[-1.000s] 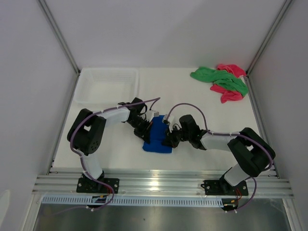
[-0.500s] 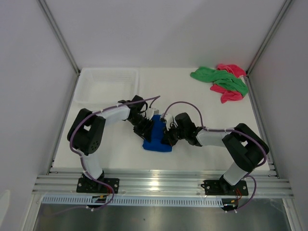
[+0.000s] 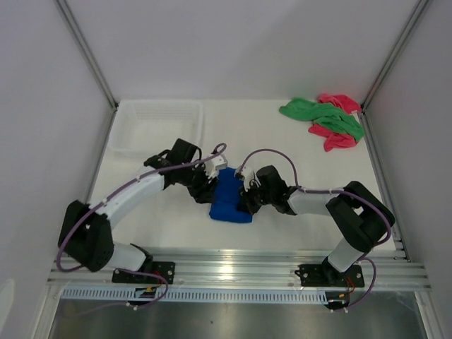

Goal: Roll the towels
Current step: Roll the towel

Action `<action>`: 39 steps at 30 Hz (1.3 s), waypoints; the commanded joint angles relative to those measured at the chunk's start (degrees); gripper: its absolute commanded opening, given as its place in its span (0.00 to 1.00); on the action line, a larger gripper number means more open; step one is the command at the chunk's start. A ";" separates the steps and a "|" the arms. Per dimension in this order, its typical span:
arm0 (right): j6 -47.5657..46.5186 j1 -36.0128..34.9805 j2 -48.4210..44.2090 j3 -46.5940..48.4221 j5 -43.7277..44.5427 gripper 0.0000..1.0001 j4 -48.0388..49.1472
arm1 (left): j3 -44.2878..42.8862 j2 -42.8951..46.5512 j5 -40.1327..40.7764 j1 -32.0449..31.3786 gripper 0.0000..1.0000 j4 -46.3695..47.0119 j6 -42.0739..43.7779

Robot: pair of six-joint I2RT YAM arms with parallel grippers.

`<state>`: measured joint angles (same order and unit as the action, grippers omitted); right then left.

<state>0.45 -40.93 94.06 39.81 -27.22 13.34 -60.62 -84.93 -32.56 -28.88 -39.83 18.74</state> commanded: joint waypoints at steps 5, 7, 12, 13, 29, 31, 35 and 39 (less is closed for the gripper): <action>0.08 -0.12 0.60 0.09 4.81 0.03 -3.59 | 22.02 20.49 10.66 -14.17 0.63 21.72 30.10; -0.18 -0.20 0.77 0.18 4.90 0.04 -3.59 | 24.83 21.11 13.03 -16.37 0.63 25.05 31.43; -0.01 -0.29 2.00 0.88 4.20 0.03 -3.50 | 26.87 18.57 19.27 -21.38 0.64 28.75 32.50; -0.01 -0.29 2.00 0.88 4.20 0.03 -3.50 | 26.70 17.78 19.98 -22.09 0.64 29.20 32.85; -0.18 -0.12 3.41 1.41 3.41 0.03 -4.11 | 26.96 10.84 21.30 -23.06 0.63 27.79 32.94; -0.18 -0.03 3.23 1.32 3.05 0.03 -4.20 | 26.96 9.61 22.27 -23.06 0.63 28.84 32.68; -0.18 0.14 3.14 1.06 2.61 0.03 -4.64 | 26.34 7.41 24.11 -23.06 0.62 29.73 32.32; -0.36 0.23 2.88 0.97 1.65 0.03 -4.82 | 27.13 7.05 25.17 -23.06 0.62 31.39 33.02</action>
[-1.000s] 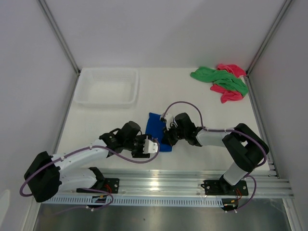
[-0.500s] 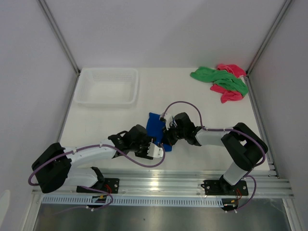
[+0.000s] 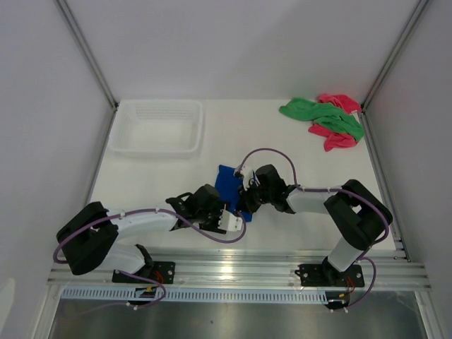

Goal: Roll the towels
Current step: Roll the towel

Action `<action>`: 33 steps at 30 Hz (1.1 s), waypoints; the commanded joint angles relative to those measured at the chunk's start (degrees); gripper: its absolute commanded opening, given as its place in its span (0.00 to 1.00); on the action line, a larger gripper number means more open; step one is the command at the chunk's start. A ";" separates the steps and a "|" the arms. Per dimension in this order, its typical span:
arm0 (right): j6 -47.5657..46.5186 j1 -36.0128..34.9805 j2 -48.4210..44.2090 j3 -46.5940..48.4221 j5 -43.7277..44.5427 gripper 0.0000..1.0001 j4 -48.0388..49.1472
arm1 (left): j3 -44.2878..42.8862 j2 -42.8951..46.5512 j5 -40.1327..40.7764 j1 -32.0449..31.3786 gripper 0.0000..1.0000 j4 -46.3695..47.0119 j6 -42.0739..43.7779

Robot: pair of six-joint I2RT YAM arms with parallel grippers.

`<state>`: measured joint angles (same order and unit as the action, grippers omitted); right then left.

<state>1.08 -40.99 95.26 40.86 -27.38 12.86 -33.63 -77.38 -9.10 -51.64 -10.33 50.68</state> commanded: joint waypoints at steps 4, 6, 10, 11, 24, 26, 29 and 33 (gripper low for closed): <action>-2.40 0.56 1.50 -0.26 0.66 0.03 -4.16 | -0.03 -2.33 2.60 -0.31 0.56 2.68 1.00; -2.49 0.74 1.42 -0.17 0.22 0.04 -4.25 | -0.30 -3.82 3.56 -0.22 0.47 3.21 0.74; -3.27 1.09 0.54 -0.08 -0.40 0.08 -4.78 | 0.23 -5.49 6.02 0.48 0.22 6.11 0.74; -3.45 1.26 0.28 0.01 -0.92 0.10 -5.12 | 0.05 -5.58 5.94 0.75 0.18 5.76 0.57; -10.74 6.63 -10.79 -0.34 -5.67 0.52 -8.73 | -18.56 -7.34 -20.59 11.72 0.01 -24.90 -4.28; -11.10 7.42 -12.64 -0.43 -6.28 0.53 -9.70 | -19.80 -8.92 -24.11 12.52 0.01 -29.28 -3.83; -12.15 7.77 -15.72 -0.78 -8.04 0.54 -10.40 | -23.41 -11.37 -28.23 13.75 0.01 -34.73 -3.74; -11.98 8.03 -18.80 -1.40 -9.71 0.58 -10.58 | -28.32 -15.16 -31.50 15.51 0.01 -39.85 -3.83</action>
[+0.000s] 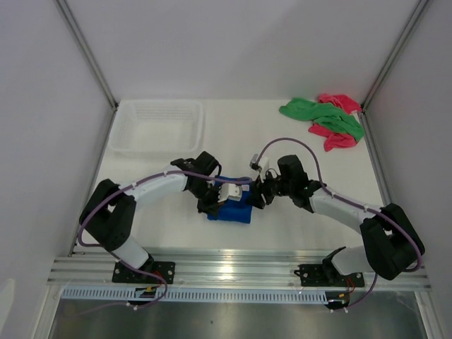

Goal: Roll the towels
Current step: Roll the towel

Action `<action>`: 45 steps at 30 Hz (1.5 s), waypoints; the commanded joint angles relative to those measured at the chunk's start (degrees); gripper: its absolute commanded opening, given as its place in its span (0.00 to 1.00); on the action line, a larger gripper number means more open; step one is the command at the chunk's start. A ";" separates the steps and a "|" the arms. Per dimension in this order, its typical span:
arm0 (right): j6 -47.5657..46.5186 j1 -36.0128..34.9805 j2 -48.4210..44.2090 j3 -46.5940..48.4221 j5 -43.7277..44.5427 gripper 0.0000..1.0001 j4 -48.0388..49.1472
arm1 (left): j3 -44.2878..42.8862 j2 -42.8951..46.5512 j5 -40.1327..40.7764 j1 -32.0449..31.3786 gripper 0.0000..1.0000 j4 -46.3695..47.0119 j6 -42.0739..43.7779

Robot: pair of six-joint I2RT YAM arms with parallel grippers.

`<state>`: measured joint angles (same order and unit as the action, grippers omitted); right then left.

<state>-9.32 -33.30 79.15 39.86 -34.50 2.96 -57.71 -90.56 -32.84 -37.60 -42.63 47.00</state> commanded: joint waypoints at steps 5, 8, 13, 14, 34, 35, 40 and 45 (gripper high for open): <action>0.27 1.48 -3.31 -0.66 -8.20 0.61 -0.94 | -7.50 -5.84 -11.01 3.67 0.01 -10.27 -1.56; 1.23 1.48 -3.57 -1.71 -12.33 0.64 0.72 | -10.31 -9.70 -13.47 4.91 0.02 -13.08 -2.00; 3.95 1.48 -4.36 -7.15 -13.92 0.69 10.73 | -11.02 -11.12 -12.86 5.61 0.04 -12.92 -1.65; 5.09 1.40 -4.19 -7.60 -14.19 0.69 12.05 | -11.28 -11.39 -13.04 5.96 0.04 -13.00 -1.74; 4.93 -2.74 7.33 -5.76 -10.76 0.44 16.91 | -13.92 -15.78 -13.04 7.11 0.11 -13.79 -2.53; 5.10 -2.65 8.20 -5.49 -10.76 0.35 15.86 | -14.00 -15.61 -12.78 7.19 0.14 -13.79 -2.53; 5.37 -2.30 9.70 -4.00 -11.81 0.05 13.74 | -14.53 -15.08 -12.25 7.63 0.42 -14.06 -3.32; 9.05 0.16 11.02 -3.65 -14.10 0.02 13.12 | -13.22 -11.66 -14.00 8.69 0.52 -14.85 -1.13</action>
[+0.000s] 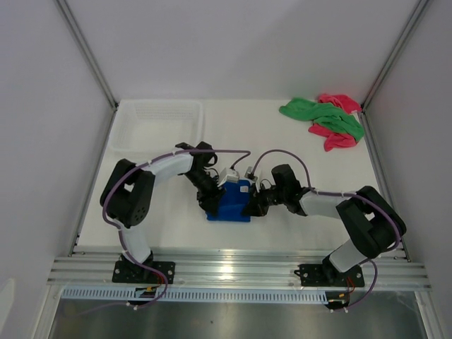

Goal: Roll the towels
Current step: Roll the towel

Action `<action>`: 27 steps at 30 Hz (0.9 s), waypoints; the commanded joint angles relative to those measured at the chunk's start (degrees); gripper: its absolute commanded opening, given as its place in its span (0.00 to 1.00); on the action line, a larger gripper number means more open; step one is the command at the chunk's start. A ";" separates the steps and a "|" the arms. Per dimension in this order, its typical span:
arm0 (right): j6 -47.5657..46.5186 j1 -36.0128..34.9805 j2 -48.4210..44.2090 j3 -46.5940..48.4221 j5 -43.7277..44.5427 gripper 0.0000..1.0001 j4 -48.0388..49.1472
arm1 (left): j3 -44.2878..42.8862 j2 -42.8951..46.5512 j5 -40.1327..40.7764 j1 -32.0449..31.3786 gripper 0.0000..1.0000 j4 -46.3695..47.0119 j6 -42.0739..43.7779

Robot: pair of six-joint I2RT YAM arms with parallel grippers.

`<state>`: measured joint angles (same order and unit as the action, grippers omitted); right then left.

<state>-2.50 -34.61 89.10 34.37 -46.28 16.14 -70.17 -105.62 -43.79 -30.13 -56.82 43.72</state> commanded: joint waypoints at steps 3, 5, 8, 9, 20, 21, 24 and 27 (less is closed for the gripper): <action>2.76 2.35 1.69 2.19 -2.67 0.01 -1.02 | 1.17 5.42 -3.67 1.48 0.54 -0.31 2.07; 4.08 2.53 2.65 2.28 -3.11 0.01 -0.59 | 2.05 6.22 -3.85 1.48 0.55 1.78 0.67; 5.14 2.79 4.15 2.89 -3.73 0.01 -0.67 | 2.85 6.57 -2.97 1.48 0.55 3.81 -2.24; 6.01 2.97 4.50 3.24 -3.64 0.00 -0.59 | 3.02 6.66 -2.88 1.48 0.55 3.91 -2.33; 9.89 5.25 8.28 4.92 -4.69 0.00 -0.14 | 4.87 7.71 -0.95 1.48 0.56 6.36 -4.26; 9.71 5.25 8.37 4.92 -4.61 0.00 -0.32 | 5.04 7.89 -0.25 1.48 0.56 6.72 -4.35; 9.80 5.43 8.98 5.09 -4.52 0.00 -1.02 | 5.14 6.93 2.47 1.48 0.53 8.65 -6.98; 10.15 6.04 9.16 5.09 -4.08 0.00 -1.64 | 4.78 5.17 3.36 1.56 0.45 7.60 -7.51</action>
<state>7.35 -29.41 97.30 38.09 -51.13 15.16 -65.30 -100.44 -41.95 -29.06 -50.00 37.89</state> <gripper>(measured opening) 0.134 0.467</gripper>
